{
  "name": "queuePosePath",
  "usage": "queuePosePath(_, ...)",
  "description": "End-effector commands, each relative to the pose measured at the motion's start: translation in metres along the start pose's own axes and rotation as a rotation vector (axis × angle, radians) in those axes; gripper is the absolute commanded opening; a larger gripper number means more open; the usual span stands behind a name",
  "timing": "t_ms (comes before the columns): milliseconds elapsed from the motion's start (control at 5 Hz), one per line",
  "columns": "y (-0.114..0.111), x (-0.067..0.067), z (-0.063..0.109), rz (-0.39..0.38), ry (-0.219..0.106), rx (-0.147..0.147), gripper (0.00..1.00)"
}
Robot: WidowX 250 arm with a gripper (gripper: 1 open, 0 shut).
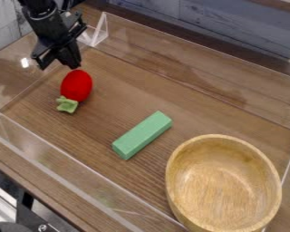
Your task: Move the red object to the left side of the table
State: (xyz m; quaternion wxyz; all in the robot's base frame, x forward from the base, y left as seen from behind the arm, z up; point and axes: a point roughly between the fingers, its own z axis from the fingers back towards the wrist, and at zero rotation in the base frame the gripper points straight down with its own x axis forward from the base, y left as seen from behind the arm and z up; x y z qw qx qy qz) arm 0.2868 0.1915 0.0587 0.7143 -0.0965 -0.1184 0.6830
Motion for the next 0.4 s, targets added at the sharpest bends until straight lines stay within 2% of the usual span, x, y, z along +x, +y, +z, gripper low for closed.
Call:
queuePosePath(0, -0.0172, 0.0096, 0.0084, -0.018, -0.039, -0.035, 0.0)
queuePosePath(200, -0.0193, 0.0127, 0.0124, -0.029, -0.037, -0.031, 0.0)
